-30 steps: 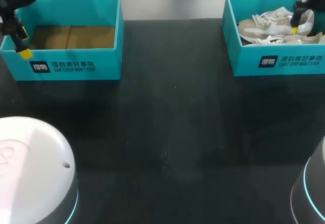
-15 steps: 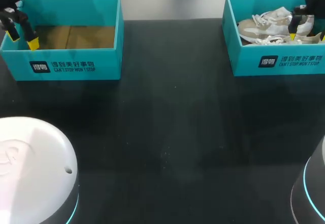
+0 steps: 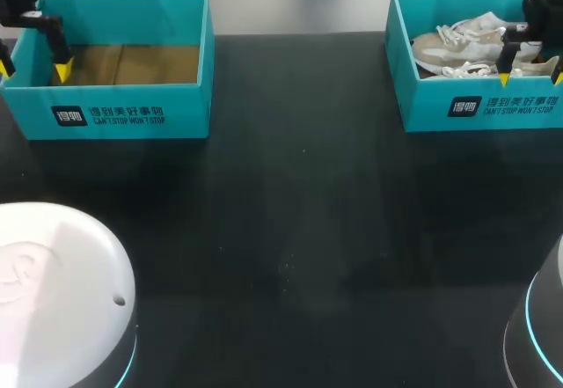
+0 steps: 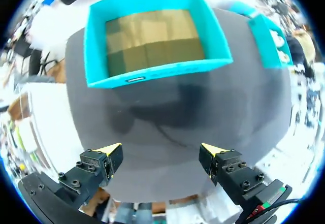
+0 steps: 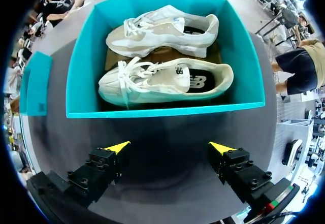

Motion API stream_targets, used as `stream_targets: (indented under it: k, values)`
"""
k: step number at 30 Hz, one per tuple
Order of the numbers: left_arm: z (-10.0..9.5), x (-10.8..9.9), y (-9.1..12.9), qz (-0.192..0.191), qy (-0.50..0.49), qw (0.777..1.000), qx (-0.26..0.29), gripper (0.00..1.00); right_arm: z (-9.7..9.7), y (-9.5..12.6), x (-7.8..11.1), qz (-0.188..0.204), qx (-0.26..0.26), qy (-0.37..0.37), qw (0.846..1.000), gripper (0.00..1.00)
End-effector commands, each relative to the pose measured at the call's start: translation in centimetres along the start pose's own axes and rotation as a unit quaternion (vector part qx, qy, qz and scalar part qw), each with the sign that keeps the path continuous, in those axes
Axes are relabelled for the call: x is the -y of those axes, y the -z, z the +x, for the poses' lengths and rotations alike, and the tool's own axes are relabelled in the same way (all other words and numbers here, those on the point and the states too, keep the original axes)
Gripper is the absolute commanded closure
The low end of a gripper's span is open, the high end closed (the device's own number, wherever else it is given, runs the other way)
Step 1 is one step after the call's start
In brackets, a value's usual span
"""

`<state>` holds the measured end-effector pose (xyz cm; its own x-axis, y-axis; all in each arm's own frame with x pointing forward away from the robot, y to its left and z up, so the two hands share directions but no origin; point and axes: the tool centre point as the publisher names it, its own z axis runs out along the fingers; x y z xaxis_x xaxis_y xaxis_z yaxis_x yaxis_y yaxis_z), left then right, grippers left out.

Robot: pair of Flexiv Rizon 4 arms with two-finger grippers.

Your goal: Take the shoe out of the shoebox, open the shoe tongue, remove and reinsert the insole, then place the shoe into the shoebox

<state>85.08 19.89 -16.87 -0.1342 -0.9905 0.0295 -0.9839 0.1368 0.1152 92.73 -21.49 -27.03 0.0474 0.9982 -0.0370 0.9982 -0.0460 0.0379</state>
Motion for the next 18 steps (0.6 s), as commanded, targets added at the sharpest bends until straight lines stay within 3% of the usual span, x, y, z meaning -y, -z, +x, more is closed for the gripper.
stream_targets:
  k: [1, 4, 18]
  values:
    - [-0.4, -1.0, -0.7, 0.067, 0.133, 0.988, 0.039, 0.00, 0.5, -0.1, 0.6, -0.006, 0.002, 0.003, 1.000, 0.00]
    - [-0.7, -0.9, -0.6, 0.094, 0.149, 0.984, 0.034, 0.00, 0.7, -0.2, 0.9, -0.009, 0.002, 0.004, 1.000, 0.00]
    - [-0.8, 0.3, -0.3, 0.097, 0.132, 0.987, 0.010, 0.00, 0.8, -0.6, 1.2, -0.005, -0.006, 0.003, 1.000, 0.00]
